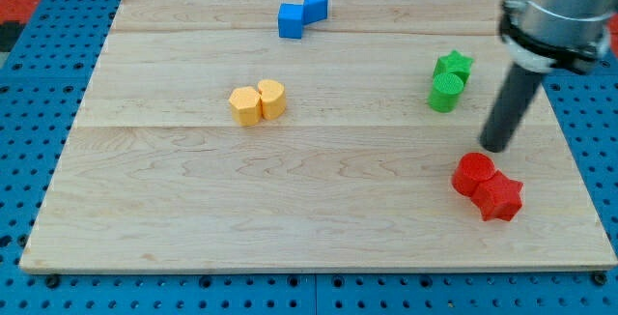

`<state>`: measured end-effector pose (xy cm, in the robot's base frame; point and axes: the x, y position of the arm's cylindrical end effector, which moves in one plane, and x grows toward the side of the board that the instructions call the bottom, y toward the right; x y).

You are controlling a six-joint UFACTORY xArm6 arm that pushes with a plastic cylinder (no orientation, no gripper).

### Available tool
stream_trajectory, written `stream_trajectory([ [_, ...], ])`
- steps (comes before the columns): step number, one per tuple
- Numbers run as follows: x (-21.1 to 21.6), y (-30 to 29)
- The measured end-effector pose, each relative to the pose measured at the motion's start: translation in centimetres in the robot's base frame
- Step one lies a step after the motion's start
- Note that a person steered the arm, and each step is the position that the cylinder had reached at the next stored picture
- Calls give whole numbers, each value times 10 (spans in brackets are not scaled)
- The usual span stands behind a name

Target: Push the red circle towards center

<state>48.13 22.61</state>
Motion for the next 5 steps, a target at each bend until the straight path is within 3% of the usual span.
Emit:
stream_trajectory([
  [3, 36, -1],
  [5, 44, -67],
])
